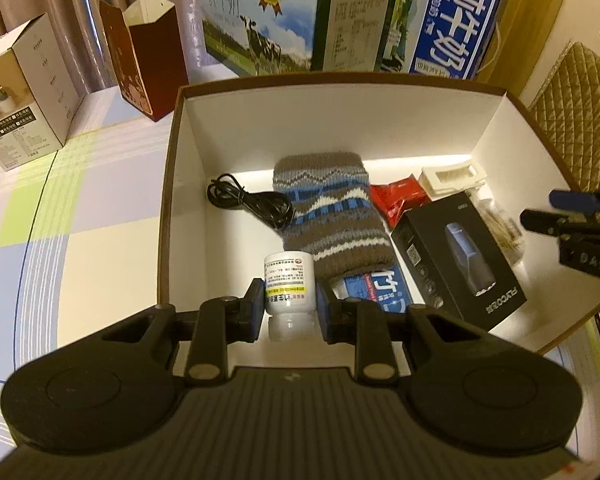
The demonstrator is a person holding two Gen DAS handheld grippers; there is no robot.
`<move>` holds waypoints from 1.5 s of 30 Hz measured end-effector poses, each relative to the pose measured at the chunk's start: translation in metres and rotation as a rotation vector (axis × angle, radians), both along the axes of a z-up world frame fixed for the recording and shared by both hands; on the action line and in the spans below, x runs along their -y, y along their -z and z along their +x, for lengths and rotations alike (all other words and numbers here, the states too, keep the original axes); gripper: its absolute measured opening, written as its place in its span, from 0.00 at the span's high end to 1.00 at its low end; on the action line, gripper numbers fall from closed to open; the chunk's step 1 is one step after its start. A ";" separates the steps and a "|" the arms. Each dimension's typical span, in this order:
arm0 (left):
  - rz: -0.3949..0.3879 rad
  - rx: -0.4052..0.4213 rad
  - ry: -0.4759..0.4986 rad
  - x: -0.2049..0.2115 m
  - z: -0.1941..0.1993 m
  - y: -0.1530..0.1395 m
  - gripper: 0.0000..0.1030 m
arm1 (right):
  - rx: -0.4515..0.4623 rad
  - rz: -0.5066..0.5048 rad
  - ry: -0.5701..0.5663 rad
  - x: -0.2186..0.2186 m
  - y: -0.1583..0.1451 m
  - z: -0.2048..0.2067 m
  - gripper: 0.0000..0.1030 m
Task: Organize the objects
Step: 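Lower the pill bottle into the box with left tool while right tool drops swab bag in, then withdraw both open tools from the brown box toward the purple tube and clear cup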
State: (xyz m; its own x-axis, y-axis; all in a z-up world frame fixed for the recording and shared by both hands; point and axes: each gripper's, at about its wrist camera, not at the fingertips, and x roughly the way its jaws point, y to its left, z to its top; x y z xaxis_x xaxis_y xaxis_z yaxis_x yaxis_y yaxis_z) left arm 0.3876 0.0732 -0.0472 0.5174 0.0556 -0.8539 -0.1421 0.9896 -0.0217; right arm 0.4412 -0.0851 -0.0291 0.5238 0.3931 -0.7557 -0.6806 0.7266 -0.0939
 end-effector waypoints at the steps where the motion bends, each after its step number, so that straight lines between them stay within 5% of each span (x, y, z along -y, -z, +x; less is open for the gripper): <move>1: 0.001 -0.005 0.002 0.000 0.001 0.002 0.78 | -0.005 0.006 0.003 0.001 -0.001 0.001 0.57; 16: 0.016 -0.035 0.024 0.004 0.006 0.011 0.75 | -0.053 0.068 0.008 0.012 -0.008 -0.005 0.49; 19: 0.003 -0.022 0.031 0.005 0.005 0.007 0.64 | -0.063 0.086 0.000 0.015 -0.010 -0.010 0.42; 21: 0.013 -0.009 0.030 0.007 0.003 0.002 0.47 | -0.069 0.099 -0.003 0.017 -0.012 -0.014 0.32; 27: 0.003 0.033 0.026 0.009 -0.008 -0.015 0.28 | -0.069 0.159 -0.008 0.024 -0.022 -0.030 0.16; 45: -0.007 0.113 -0.026 0.016 -0.055 -0.065 0.12 | -0.074 0.268 0.016 0.041 -0.055 -0.071 0.05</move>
State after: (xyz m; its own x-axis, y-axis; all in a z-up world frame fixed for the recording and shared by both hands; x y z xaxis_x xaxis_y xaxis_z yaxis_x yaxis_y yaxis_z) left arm 0.3330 0.0567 0.0182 0.6085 0.0645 -0.7910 -0.1639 0.9854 -0.0457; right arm 0.3698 -0.1265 0.0255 0.4785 0.5761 -0.6627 -0.6668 0.7294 0.1527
